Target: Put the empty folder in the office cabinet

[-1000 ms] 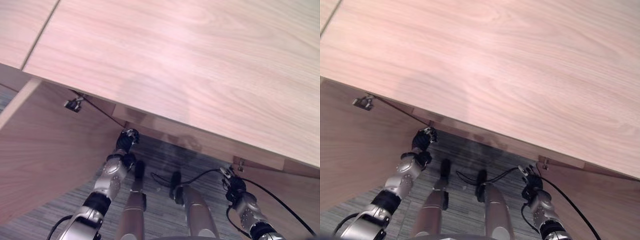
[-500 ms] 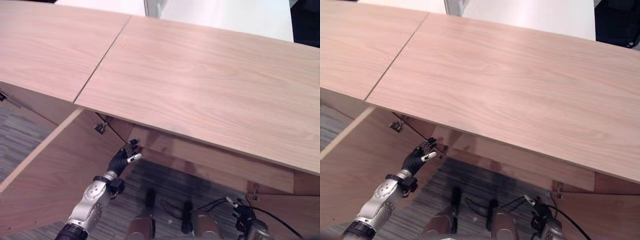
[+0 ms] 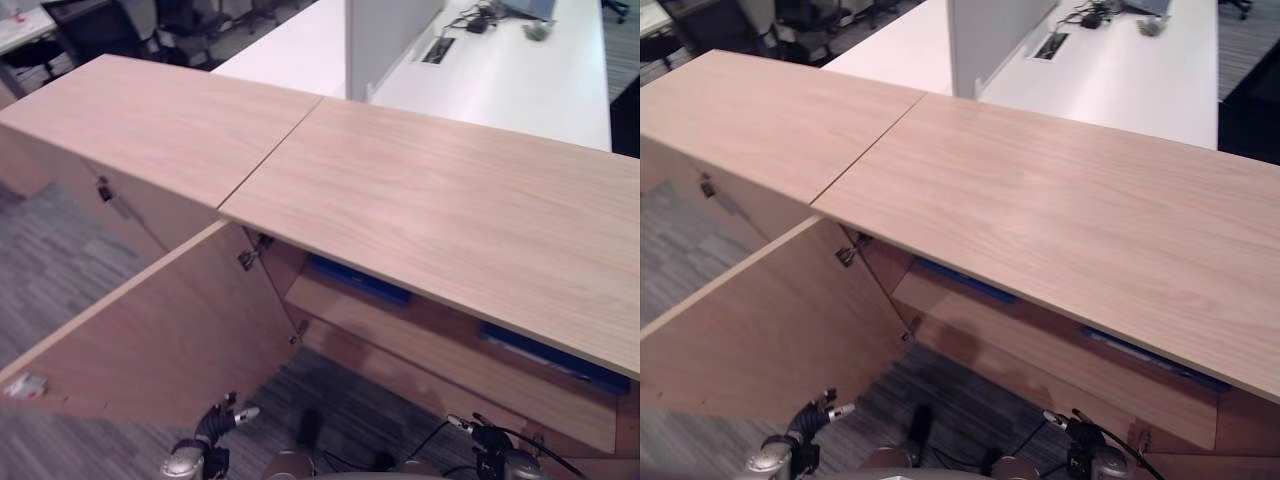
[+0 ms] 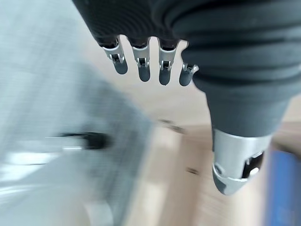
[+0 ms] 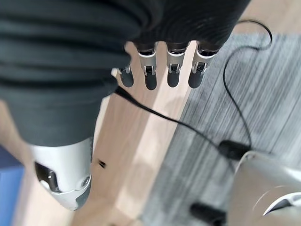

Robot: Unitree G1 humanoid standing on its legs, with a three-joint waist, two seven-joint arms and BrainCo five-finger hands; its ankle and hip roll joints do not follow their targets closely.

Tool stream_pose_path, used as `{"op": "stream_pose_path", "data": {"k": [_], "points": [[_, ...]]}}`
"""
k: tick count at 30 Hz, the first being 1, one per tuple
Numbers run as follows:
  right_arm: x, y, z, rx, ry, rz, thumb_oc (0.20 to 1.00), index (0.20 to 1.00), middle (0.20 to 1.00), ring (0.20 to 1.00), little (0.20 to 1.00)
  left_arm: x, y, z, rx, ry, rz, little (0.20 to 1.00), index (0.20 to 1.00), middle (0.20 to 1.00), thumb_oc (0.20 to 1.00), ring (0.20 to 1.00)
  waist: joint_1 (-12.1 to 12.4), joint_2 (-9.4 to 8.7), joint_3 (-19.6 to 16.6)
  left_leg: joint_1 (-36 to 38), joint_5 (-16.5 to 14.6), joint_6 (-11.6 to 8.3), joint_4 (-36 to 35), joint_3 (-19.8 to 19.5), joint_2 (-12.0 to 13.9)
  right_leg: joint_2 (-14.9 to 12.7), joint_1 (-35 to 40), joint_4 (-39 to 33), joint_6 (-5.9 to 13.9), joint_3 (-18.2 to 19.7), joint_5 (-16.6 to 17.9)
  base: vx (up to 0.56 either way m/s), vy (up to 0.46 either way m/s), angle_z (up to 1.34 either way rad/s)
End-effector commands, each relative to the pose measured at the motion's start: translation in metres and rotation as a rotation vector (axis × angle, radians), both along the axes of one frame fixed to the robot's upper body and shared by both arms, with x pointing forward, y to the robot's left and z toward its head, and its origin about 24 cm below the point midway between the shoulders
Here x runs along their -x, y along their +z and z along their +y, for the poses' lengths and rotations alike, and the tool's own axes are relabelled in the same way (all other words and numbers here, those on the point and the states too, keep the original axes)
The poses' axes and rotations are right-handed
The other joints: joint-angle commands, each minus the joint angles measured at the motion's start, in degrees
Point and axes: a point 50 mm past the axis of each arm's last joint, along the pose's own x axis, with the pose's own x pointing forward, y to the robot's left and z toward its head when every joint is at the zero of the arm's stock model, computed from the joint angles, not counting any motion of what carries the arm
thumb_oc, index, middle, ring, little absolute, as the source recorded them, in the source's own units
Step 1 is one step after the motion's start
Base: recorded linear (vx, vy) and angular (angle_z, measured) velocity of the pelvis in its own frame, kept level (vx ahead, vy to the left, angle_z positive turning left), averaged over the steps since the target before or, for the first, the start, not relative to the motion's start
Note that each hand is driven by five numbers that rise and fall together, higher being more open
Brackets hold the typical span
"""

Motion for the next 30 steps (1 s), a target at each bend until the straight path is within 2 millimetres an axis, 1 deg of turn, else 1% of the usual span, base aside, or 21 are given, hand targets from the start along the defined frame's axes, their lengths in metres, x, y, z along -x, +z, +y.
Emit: {"op": "stream_pose_path", "data": {"k": [1, 2, 3, 4, 6, 11, 12, 13, 14, 16, 17, 18, 19, 20, 22, 23, 24, 27, 28, 29, 30], "points": [[0.008, 0.004, -0.017, 0.05, -0.046, 0.014, 1.0, 1.0, 1.0, 1.0, 1.0, -0.027, 0.012, 0.002, -0.029, -0.029, -0.111, 1.0, 1.0, 1.0, 1.0, 1.0, -3.09, -0.93, 0.57, 5.71, -3.05, -1.73, 2.84, 1.72, 4.29, -3.91, 1.76, -7.57, 11.34, 5.45, 5.9, -0.1, 0.056, 0.75], [0.008, 0.004, -0.017, 0.05, -0.046, 0.014, 1.0, 1.0, 1.0, 1.0, 1.0, -0.028, 0.012, 0.002, -0.029, -0.029, -0.111, 1.0, 1.0, 1.0, 1.0, 1.0, -3.12, -0.93, 0.54, 5.66, -3.04, -1.73, 2.84, 1.7, 4.28, -3.91, 1.73, -7.59, 11.34, 5.43, 5.92, -0.08, 0.102, 0.67], [0.018, 0.0, -0.016, 0.04, -0.067, 0.042, 1.0, 1.0, 1.0, 1.0, 1.0, -0.013, 0.003, 0.004, -0.042, -0.02, -0.043, 1.0, 1.0, 1.0, 1.0, 1.0, -3.91, -0.91, -0.18, 8.42, -4.05, -2.15, 5.64, 1.96, 5.87, -4.71, 2.19, -7.43, 11.3, 5.0, 6.33, -0.05, 0.121, 0.67], [0.022, -0.002, -0.015, 0.035, -0.073, 0.056, 1.0, 1.0, 1.0, 1.0, 1.0, -0.004, -0.001, 0.004, -0.053, -0.014, -0.002, 1.0, 1.0, 1.0, 1.0, 1.0, -4.46, -0.93, -0.76, 9.96, -4.08, -2.59, 6.55, 1.93, 6.52, -5.02, 2.18, -7.5, 11.37, 4.89, 6.84, -0.08, 0.198, 0.55], [0.029, -0.005, -0.01, 0.017, -0.082, 0.081, 1.0, 1.0, 1.0, 1.0, 1.0, 0.014, -0.01, 0.005, -0.07, -0.022, 0.088, 1.0, 1.0, 1.0, 1.0, 1.0, -5.52, -0.77, -1.97, 13.3, -3.48, -3.66, 5.76, 1.34, 7.48, -5.53, 1.73, -7.6, 11.7, 4.33, 8.14, -0.09, 0.199, 0.37], [0.036, -0.011, 0.0, -0.013, -0.089, 0.11, 1.0, 1.0, 1.0, 1.0, 1.0, 0.028, -0.016, 0.003, -0.082, -0.058, 0.162, 1.0, 1.0, 1.0, 1.0, 1.0, -6.39, -0.02, -3.55, 16.99, -5.85, -4.46, 0.74, 1.81, 7.25, -5.68, 1.48, -8.17, 12.73, 4.33, 9.72, -0.07, 0.179, 0.35], [0.037, -0.012, 0.002, -0.021, -0.104, 0.108, 1.0, 1.0, 1.0, 1.0, 1.0, 0.03, -0.017, 0.002, -0.086, -0.071, 0.177, 1.0, 1.0, 1.0, 1.0, 1.0, -6.43, -0.15, -3.87, 17.33, -7.07, -4.34, -0.69, 2.34, 6.73, -6.04, 1.49, -8.59, 13.24, 4.48, 10.43, -0.1, 0.242, 0.06], [0.037, -0.014, 0.008, -0.04, -0.138, 0.105, 1.0, 1.0, 1.0, 1.0, 1.0, 0.03, -0.018, -0.001, -0.083, -0.079, 0.191, 1.0, 1.0, 1.0, 1.0, 1.0, -6.47, -0.82, -4.05, 17.51, -9.59, -3.39, -2.82, 2.37, 4.74, -7.11, 0.96, -9.3, 14.29, 5.35, 12.45, -0.14, 0.326, -0.06], [0.037, -0.015, 0.01, -0.049, -0.149, 0.101, 1.0, 1.0, 1.0, 1.0, 1.0, 0.03, -0.018, -0.001, -0.083, -0.083, 0.193, 1.0, 1.0, 1.0, 1.0, 1.0, -6.55, -0.94, -4.02, 17.66, -10.16, -2.94, -3.66, 2.13, 3.83, -7.57, 0.64, -9.66, 14.7, 5.62, 13.47, -0.15, 0.313, -0.06], [0.032, -0.016, 0.016, -0.069, -0.178, 0.084, 1.0, 1.0, 1.0, 1.0, 1.0, 0.029, -0.018, -0.001, -0.086, -0.081, 0.195, 1.0, 1.0, 1.0, 1.0, 1.0, -6.77, -1.24, -3.88, 18.05, -10.72, -1.98, -5.71, 2.08, 1.94, -8.43, -0.32, -10.96, 15.96, 6.72, 15.75, -0.1, 0.212, -0.1], [0.032, -0.016, 0.016, -0.069, -0.178, 0.083, 1.0, 1.0, 1.0, 1.0, 1.0, 0.029, -0.018, 0.0, -0.086, -0.081, 0.195, 1.0, 1.0, 1.0, 1.0, 1.0, -6.71, -1.29, -3.87, 18.11, -10.67, -1.92, -5.82, 2.15, 1.87, -8.47, -0.32, -11.03, 16.01, 6.8, 15.84, -0.15, 0.236, -0.03], [0.022, -0.015, 0.02, -0.086, -0.203, 0.056, 1.0, 1.0, 1.0, 1.0, 1.0, 0.026, -0.017, 0.003, -0.094, -0.059, 0.189, 1.0, 1.0, 1.0, 1.0, 1.0, -6.96, -1.4, -3.38, 18.05, -10.52, -1.34, -6.92, 2.3, 0.51, -9.46, -1.75, -11.53, 17.29, 7.47, 18.39, -0.18, 0.195, 0.0], [0.017, -0.015, 0.023, -0.095, -0.208, 0.044, 1.0, 1.0, 1.0, 1.0, 1.0, 0.022, -0.016, 0.005, -0.099, -0.043, 0.18, 1.0, 1.0, 1.0, 1.0, 1.0, -7.17, -1.54, -2.92, 17.56, -10.24, -1.1, -7.07, 2.34, -0.02, -10.05, -2.62, -11.29, 18.11, 8.18, 19.3, -0.28, 0.24, -0.06], [0.014, -0.015, 0.024, -0.102, -0.213, 0.037, 1.0, 1.0, 1.0, 1.0, 1.0, 0.017, -0.014, 0.009, -0.107, -0.027, 0.161, 1.0, 1.0, 1.0, 1.0, 1.0, -7.58, -1.43, -2.23, 16.79, -9.89, -0.87, -6.96, 1.72, -0.26, -10.27, -3.59, -10.4, 18.86, 10.63, 19.83, -0.26, 0.134, -0.06], [0.007, -0.013, 0.024, -0.1, -0.21, 0.024, 1.0, 1.0, 1.0, 1.0, 1.0, 0.007, -0.009, 0.017, -0.125, 0.002, 0.132, 1.0, 1.0, 1.0, 1.0, 1.0, -7.15, -0.98, -1.19, 15.18, -9.94, 0.0, -6.04, 1.4, -0.32, -9.04, -3.78, -8.2, 18.73, 16.62, 16.84, -0.28, 0.119, 0.1], [0.007, -0.013, 0.024, -0.095, -0.209, 0.023, 1.0, 1.0, 1.0, 1.0, 1.0, 0.006, -0.008, 0.021, -0.132, 0.013, 0.13, 1.0, 1.0, 1.0, 1.0, 1.0, -6.65, -1.0, -1.16, 14.3, -9.61, 0.52, -5.67, 1.2, -0.55, -8.97, -2.75, -7.2, 18.28, 18.34, 15.61, -0.31, 0.109, 0.18], [0.013, -0.014, 0.022, -0.076, -0.186, 0.05, 1.0, 1.0, 1.0, 1.0, 1.0, 0.009, -0.007, 0.029, -0.146, 0.029, 0.141, 1.0, 1.0, 1.0, 1.0, 1.0, -5.61, -1.25, -2.06, 13.06, -8.8, 1.11, -5.74, 1.08, -0.88, -9.0, -0.4, -6.08, 17.41, 18.63, 13.78, -0.26, 0.071, 0.1], [0.034, -0.02, 0.021, -0.036, -0.083, 0.163, 1.0, 1.0, 1.0, 1.0, 1.0, 0.008, -0.004, 0.038, -0.171, 0.035, 0.149, 1.0, 1.0, 1.0, 1.0, 1.0, -4.02, -1.94, -3.77, 11.68, -7.53, 1.77, -6.57, 1.06, -1.56, -7.81, 3.76, -5.46, 16.96, 18.6, 11.5, -0.15, 0.042, 0.13], [0.041, -0.022, 0.024, -0.026, 0.005, 0.212, 1.0, 1.0, 1.0, 1.0, 1.0, 0.007, -0.003, 0.041, -0.184, 0.025, 0.152, 1.0, 1.0, 1.0, 1.0, 1.0, -3.46, -2.44, -3.96, 11.7, -7.46, 2.01, -6.71, 0.88, -1.98, -7.08, 5.53, -5.52, 16.83, 18.95, 10.37, -0.09, -0.034, 0.35], [0.048, -0.025, 0.035, -0.018, 0.24, 0.29, 1.0, 1.0, 1.0, 1.0, 1.0, 0.005, -0.001, 0.045, -0.2, -0.001, 0.156, 1.0, 1.0, 1.0, 1.0, 1.0, -2.17, -3.25, -4.64, 10.77, -6.9, 2.03, -6.86, 0.89, -2.42, -6.47, 7.13, -6.91, 16.45, 18.36, 9.75, -0.07, -0.039, 0.2], [0.048, -0.025, 0.035, -0.018, 0.241, 0.291, 1.0, 1.0, 1.0, 1.0, 1.0, 0.005, -0.001, 0.046, -0.201, 0.0, 0.157, 1.0, 1.0, 1.0, 1.0, 1.0, -2.25, -3.28, -4.65, 10.83, -6.9, 2.02, -6.91, 0.86, -2.44, -6.49, 7.2, -6.91, 16.45, 18.32, 9.71, -0.02, -0.074, 0.01]]}}
